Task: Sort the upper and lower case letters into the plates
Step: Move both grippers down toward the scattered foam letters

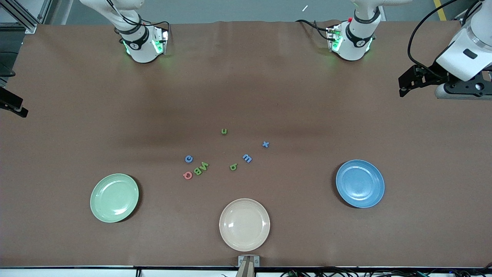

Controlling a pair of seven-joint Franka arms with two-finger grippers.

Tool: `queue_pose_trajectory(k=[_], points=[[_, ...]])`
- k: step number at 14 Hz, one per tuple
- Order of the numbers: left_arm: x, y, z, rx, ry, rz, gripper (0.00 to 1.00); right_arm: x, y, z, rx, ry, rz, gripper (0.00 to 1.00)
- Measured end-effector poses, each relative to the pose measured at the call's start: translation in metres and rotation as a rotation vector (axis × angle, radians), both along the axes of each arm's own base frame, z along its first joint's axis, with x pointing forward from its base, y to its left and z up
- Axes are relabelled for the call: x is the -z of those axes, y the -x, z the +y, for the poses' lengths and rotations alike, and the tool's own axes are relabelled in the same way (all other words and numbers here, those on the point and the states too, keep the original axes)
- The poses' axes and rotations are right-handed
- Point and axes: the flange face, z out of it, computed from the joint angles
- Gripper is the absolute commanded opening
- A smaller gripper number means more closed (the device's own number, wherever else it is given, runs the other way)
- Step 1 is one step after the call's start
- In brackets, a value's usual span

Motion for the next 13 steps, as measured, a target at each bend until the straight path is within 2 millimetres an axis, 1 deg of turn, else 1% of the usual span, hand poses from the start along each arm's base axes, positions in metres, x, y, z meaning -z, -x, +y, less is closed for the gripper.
queue_pose_trajectory(k=[5,6,7,8,9,10,11,13], points=[[0.0,0.0,0.0,0.0,0.0,-0.001,1.0,0.0,0.0,0.0,0.001,0.0,0.0,1.0],[0.003,-0.002,-0.001,0.002,0.0,0.006,1.0,0.0,0.0,0.0,0.0,0.0,0.0,1.0],[0.012,-0.006,-0.005,0.008,0.0,0.021,1.0,0.001,0.0,0.0,0.0,-0.001,0.001,1.0],[0.024,-0.013,-0.012,0.021,0.001,0.036,1.0,0.003,-0.002,0.001,-0.002,-0.003,0.005,1.0],[0.04,-0.022,-0.025,0.03,0.004,0.044,1.0,0.008,-0.005,0.004,-0.007,-0.006,0.013,1.0],[0.06,-0.032,-0.042,0.009,0.008,0.05,1.0,0.017,-0.009,0.01,-0.017,-0.012,0.027,1.0],[0.081,-0.041,-0.062,-0.026,0.013,0.053,1.0,0.029,-0.016,0.019,-0.033,-0.023,0.049,1.0],[0.127,-0.056,-0.109,-0.086,0.022,0.062,1.0,0.07,-0.037,0.046,-0.077,-0.033,0.106,1.0]])
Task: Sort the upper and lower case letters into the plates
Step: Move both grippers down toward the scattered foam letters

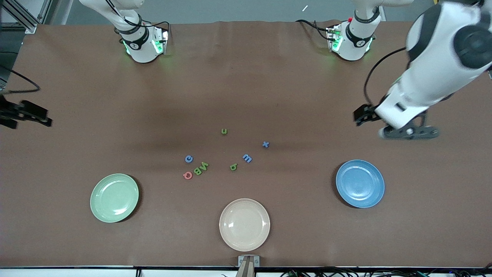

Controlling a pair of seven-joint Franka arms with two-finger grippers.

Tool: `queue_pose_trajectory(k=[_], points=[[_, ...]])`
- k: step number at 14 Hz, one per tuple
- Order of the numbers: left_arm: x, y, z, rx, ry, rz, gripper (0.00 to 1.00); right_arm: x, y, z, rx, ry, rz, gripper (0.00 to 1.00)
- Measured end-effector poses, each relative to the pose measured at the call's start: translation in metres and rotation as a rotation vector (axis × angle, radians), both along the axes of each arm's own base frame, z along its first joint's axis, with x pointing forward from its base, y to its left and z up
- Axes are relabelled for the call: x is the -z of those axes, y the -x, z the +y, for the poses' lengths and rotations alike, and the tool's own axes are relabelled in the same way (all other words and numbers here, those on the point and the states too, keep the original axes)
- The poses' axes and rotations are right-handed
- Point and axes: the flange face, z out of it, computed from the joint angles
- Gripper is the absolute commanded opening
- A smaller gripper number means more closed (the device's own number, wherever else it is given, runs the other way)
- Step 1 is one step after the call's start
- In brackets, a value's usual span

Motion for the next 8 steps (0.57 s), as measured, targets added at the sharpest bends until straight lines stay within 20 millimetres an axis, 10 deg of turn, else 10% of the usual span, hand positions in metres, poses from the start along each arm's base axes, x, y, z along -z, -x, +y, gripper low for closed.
queue_pose_trajectory(k=[8], points=[[0.178,0.017,-0.149,0.138,0.009,-0.015,0.87,0.216,-0.071,0.117,-0.166,0.008,0.119,1.0]])
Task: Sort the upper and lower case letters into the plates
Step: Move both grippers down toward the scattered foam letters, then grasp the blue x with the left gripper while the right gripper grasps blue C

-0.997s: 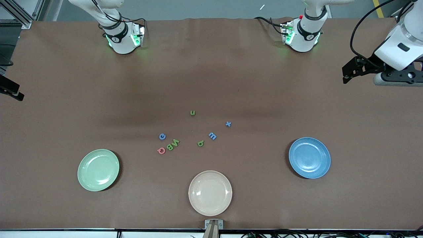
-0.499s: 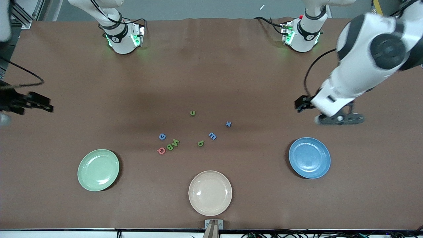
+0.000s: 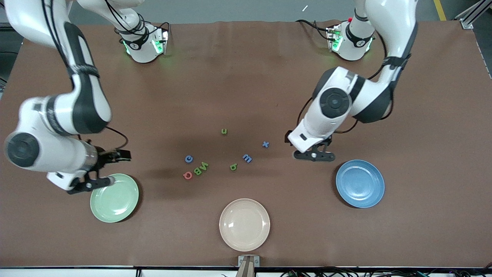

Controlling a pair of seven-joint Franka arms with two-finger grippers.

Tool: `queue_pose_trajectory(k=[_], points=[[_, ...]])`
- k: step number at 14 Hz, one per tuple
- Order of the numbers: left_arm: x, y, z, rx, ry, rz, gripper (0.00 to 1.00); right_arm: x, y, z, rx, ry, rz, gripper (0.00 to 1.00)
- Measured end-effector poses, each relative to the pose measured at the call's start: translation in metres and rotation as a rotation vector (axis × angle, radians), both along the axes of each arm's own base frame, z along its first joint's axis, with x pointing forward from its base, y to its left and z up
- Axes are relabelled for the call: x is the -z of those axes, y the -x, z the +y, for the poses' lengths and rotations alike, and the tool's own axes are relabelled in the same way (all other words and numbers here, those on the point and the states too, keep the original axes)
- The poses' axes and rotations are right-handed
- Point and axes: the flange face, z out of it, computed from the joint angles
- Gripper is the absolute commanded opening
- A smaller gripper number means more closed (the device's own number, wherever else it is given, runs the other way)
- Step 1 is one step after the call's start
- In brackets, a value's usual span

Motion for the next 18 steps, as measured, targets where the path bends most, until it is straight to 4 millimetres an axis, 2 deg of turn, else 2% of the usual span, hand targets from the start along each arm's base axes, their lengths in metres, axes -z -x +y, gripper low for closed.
queue_pose_trajectory(k=[2,3,5,8,10,12,15,18], points=[[0.039,0.017,-0.032,0.061,0.004,0.0,0.79,0.034,-0.008,0.015,0.013,0.001,-0.02,1.0],[0.058,0.026,-0.049,0.089,0.01,0.001,0.79,0.047,-0.009,0.023,0.046,0.005,-0.017,1.0],[0.094,0.041,-0.074,0.128,0.029,-0.002,0.76,0.07,-0.001,0.055,0.122,0.02,-0.002,1.0],[0.132,0.048,-0.082,0.14,0.035,0.013,0.7,0.112,0.032,0.134,0.255,0.049,-0.032,1.0],[0.145,0.053,-0.085,0.147,0.03,0.025,0.69,0.138,0.054,0.165,0.304,0.056,-0.053,1.0],[0.151,0.059,-0.09,0.158,0.027,0.033,0.67,0.161,0.066,0.167,0.328,0.046,-0.083,1.0],[0.158,0.066,-0.099,0.172,0.035,0.028,0.66,0.187,0.078,0.152,0.344,0.045,-0.102,0.99],[0.165,0.066,-0.099,0.172,0.04,0.025,0.48,0.193,0.083,0.151,0.346,0.048,-0.089,0.95]])
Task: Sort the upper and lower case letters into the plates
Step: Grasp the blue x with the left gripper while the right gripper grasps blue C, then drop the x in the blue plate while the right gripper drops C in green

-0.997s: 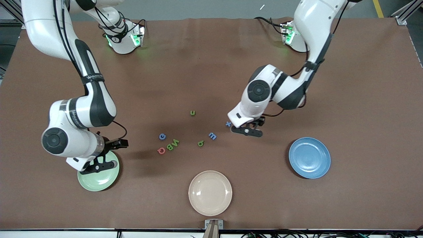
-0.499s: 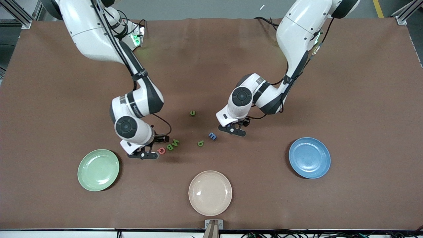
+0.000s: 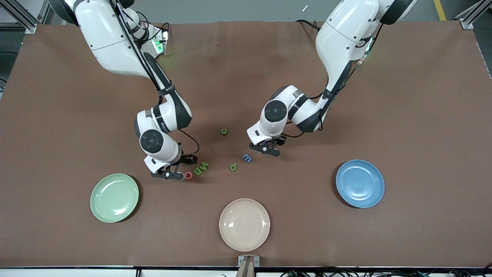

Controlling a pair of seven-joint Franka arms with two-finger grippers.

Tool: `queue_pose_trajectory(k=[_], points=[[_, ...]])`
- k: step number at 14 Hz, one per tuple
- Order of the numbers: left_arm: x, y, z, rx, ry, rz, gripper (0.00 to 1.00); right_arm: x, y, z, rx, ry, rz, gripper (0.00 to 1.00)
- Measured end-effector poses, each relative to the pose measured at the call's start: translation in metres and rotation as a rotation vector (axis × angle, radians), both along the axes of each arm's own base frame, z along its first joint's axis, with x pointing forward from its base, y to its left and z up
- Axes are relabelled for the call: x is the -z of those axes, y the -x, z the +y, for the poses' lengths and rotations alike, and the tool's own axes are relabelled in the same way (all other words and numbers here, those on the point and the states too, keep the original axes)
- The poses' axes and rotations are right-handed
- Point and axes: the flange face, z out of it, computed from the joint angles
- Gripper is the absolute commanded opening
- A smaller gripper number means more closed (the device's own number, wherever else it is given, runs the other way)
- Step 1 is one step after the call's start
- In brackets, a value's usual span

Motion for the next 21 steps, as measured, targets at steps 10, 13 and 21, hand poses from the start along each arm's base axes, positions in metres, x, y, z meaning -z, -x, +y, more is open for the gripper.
queue_pose_trajectory(k=[10,13,21], points=[[-0.013,-0.026,0.024,-0.044,-0.035,-0.008,0.0,0.002,0.016,0.032,-0.018,-0.008,0.01,0.6],[-0.07,-0.072,0.089,-0.118,-0.143,-0.039,0.0,0.001,0.015,0.03,-0.024,-0.008,0.008,0.56],[-0.084,-0.154,0.284,-0.338,-0.201,-0.069,0.25,-0.001,0.009,0.02,-0.035,-0.011,0.002,0.16]])
